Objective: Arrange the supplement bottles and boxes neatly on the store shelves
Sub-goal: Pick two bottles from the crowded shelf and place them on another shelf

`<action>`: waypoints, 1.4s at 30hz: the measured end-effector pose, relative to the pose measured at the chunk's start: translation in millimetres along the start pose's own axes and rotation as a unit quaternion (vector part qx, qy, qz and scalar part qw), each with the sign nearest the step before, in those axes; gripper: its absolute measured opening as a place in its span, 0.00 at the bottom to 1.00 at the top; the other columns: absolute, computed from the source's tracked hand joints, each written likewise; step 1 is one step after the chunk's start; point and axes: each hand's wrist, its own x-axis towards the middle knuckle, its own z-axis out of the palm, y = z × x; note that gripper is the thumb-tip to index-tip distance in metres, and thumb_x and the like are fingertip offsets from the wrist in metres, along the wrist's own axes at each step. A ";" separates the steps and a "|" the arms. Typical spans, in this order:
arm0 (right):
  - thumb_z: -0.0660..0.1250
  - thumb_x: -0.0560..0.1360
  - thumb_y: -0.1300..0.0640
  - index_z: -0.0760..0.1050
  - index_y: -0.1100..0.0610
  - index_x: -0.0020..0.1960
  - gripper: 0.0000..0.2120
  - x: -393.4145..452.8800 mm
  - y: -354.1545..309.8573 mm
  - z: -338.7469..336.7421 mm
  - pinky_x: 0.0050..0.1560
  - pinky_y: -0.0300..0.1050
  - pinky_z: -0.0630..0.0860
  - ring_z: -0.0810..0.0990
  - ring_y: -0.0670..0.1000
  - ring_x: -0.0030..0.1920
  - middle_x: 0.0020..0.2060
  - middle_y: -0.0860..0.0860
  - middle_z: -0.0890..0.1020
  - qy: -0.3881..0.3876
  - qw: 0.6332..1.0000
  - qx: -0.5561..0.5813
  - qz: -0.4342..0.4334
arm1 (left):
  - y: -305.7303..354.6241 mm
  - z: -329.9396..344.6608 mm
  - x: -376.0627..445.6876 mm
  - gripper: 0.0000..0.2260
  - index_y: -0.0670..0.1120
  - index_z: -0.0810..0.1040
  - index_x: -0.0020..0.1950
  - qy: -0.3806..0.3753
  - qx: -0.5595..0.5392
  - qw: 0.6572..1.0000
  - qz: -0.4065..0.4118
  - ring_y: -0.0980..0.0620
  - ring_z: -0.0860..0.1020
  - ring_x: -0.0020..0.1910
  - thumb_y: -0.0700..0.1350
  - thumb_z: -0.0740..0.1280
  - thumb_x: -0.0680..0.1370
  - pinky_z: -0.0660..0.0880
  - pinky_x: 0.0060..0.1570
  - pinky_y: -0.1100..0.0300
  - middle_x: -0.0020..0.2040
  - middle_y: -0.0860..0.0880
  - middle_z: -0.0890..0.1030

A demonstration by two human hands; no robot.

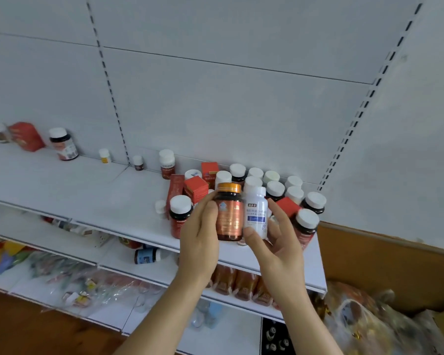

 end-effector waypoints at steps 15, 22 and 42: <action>0.72 0.76 0.61 0.70 0.38 0.68 0.27 -35.5 -11.2 223.4 0.44 0.36 0.80 0.85 0.47 0.51 0.55 0.48 0.85 -0.008 1.000 0.003 -0.027 | 12.6 -224.6 31.8 0.12 0.55 0.75 0.57 0.058 0.016 0.998 0.011 0.54 0.83 0.50 0.58 0.62 0.77 0.83 0.44 0.50 0.50 0.55 0.82; 0.68 0.79 0.61 0.70 0.38 0.69 0.24 -30.3 -9.3 314.9 0.43 0.46 0.82 0.85 0.50 0.48 0.56 0.46 0.85 -0.041 0.999 0.020 -0.005 | 23.8 -321.9 56.8 0.21 0.48 0.74 0.64 -0.010 -0.061 0.998 -0.033 0.50 0.83 0.56 0.51 0.70 0.73 0.82 0.49 0.49 0.57 0.52 0.82; 0.68 0.79 0.67 0.72 0.38 0.66 0.27 123.2 39.3 554.9 0.50 0.31 0.76 0.83 0.46 0.56 0.55 0.44 0.85 -0.184 0.982 0.033 0.002 | 3.1 -512.5 243.4 0.21 0.54 0.75 0.63 0.127 -0.023 0.991 -0.024 0.54 0.81 0.59 0.47 0.72 0.70 0.81 0.50 0.57 0.59 0.57 0.82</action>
